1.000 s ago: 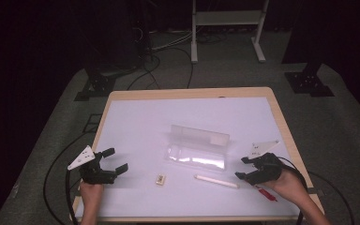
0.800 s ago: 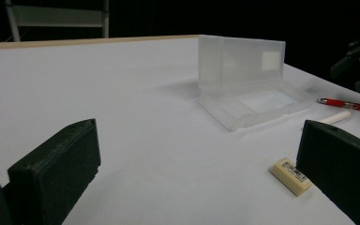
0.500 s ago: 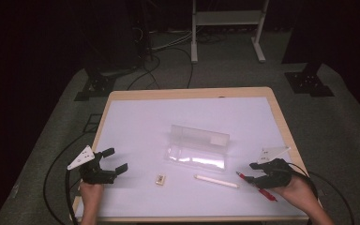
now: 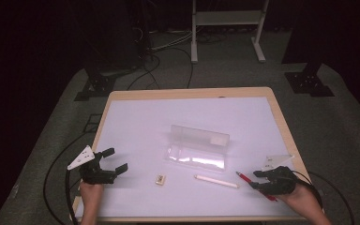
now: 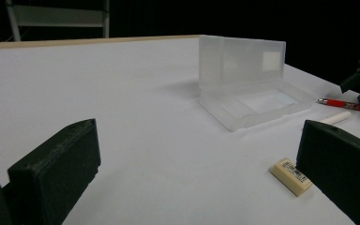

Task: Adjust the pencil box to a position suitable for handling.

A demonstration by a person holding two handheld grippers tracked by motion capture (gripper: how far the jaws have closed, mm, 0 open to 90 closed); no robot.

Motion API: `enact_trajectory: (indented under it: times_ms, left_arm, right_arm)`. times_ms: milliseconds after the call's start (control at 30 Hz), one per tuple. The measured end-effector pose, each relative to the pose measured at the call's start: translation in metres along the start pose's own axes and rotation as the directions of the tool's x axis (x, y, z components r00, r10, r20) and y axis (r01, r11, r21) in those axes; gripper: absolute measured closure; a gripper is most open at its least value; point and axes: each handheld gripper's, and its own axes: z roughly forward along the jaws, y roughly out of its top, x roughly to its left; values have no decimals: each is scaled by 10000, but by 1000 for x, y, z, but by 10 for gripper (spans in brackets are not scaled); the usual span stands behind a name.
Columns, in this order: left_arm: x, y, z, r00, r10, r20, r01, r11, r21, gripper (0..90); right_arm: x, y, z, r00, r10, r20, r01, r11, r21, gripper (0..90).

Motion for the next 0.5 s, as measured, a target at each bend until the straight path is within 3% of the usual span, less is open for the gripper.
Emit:
enact_trajectory:
  times_ms: [367, 500]
  left_arm:
    - [0, 0, 0, 10000, -32, -20, 32, 10000, -40, 0]
    - [1, -1, -3, 9998, -164, -56, 163, 9994, -297, 0]
  right_arm:
    - [2, -12, 5, 9998, 101, 148, -104, 9997, 204, 627]
    - [3, -12, 7, 9998, -20, 208, 15, 9997, 238, 657]
